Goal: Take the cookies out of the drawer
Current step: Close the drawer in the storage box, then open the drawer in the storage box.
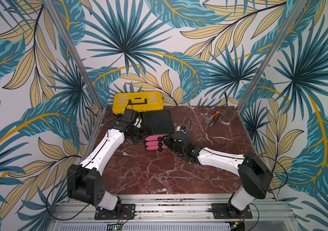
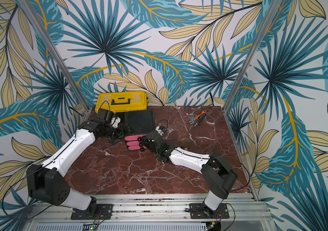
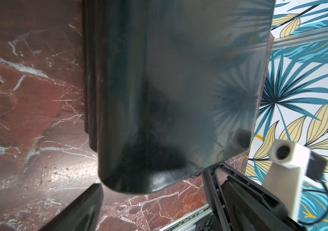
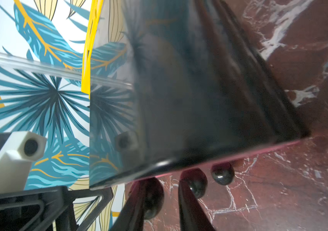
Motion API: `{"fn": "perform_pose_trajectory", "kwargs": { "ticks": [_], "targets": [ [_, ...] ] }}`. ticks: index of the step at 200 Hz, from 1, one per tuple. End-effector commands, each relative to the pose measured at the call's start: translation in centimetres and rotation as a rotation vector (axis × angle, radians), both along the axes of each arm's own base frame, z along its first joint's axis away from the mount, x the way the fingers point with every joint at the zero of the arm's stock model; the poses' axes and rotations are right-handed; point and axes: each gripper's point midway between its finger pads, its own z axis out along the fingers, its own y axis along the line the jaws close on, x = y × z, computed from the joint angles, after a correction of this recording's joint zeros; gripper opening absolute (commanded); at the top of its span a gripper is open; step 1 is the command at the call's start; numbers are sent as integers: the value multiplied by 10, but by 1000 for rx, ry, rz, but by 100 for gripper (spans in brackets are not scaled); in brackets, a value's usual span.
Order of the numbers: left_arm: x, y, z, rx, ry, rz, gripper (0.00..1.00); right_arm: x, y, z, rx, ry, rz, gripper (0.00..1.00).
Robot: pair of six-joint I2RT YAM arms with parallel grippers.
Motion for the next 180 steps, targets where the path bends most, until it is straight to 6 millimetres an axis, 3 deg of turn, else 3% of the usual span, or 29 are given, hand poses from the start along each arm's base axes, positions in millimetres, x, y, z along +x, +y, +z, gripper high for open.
{"fn": "perform_pose_trajectory", "kwargs": {
  "ticks": [1,21,70,180],
  "targets": [
    [15,-5,21,-46,-76,3,100,-6,-21,3,42,-27,-77,38],
    [18,-6,13,-44,-63,9,100,-15,-25,-8,53,-31,-53,44],
    [14,-8,-7,-63,-24,15,100,-19,5,-22,161,-118,83,56],
    [4,-6,-17,-38,6,-16,100,-9,25,-52,252,-141,84,57]
  ]
}}
